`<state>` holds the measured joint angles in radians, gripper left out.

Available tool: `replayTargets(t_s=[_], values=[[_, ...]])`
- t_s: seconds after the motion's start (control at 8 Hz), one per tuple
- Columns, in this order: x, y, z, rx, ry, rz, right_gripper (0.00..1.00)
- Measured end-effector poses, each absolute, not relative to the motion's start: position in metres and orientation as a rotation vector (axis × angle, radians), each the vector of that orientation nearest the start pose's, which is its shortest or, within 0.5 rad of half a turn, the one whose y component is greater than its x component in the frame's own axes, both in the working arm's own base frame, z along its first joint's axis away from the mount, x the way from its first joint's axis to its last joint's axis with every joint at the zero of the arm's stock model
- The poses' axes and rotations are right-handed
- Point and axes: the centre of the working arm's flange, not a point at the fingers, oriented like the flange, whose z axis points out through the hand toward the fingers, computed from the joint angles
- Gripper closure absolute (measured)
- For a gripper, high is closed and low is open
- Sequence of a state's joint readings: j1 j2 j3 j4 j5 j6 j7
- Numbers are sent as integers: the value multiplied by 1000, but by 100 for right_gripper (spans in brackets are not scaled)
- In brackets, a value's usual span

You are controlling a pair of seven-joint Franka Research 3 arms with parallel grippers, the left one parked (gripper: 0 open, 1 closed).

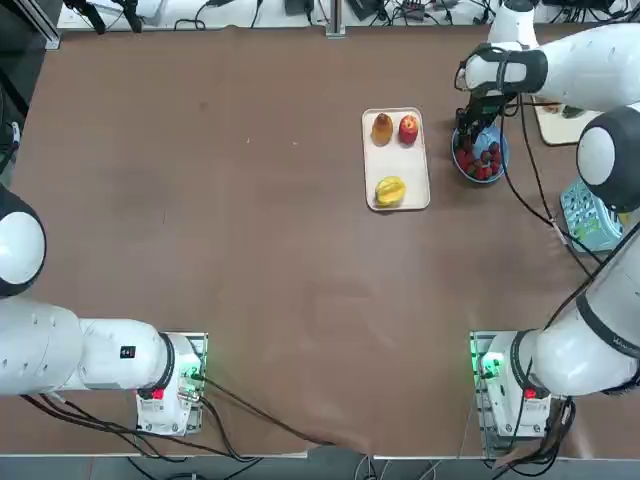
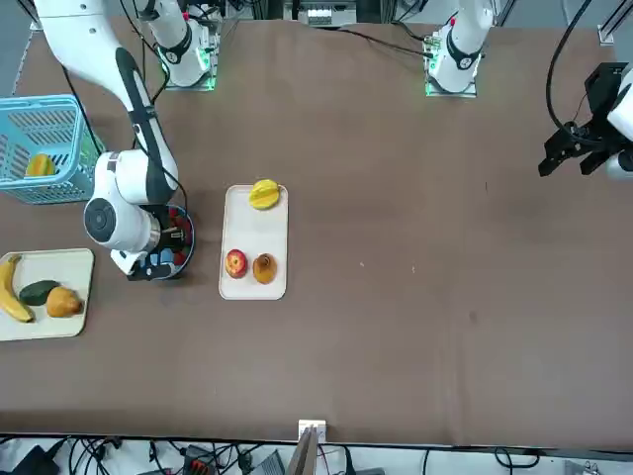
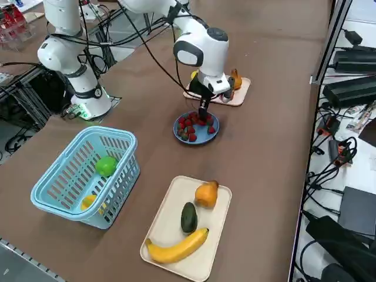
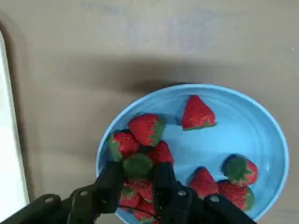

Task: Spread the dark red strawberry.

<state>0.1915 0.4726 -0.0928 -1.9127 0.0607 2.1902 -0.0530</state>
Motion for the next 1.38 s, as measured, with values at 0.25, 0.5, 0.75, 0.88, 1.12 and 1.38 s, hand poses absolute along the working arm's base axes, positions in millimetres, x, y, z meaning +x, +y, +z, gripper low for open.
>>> replayTargets(t_s=[0.25,0.5,0.75,0.88,1.12,1.38], values=[[613,49,257,-3116,-165,335,63],[617,23,261,-3104,-186,350,63],[617,12,249,-3100,-179,368,63],[617,13,245,-3100,-180,373,60],[618,13,237,-3102,-182,371,50],[620,14,239,-3104,-182,361,15]])
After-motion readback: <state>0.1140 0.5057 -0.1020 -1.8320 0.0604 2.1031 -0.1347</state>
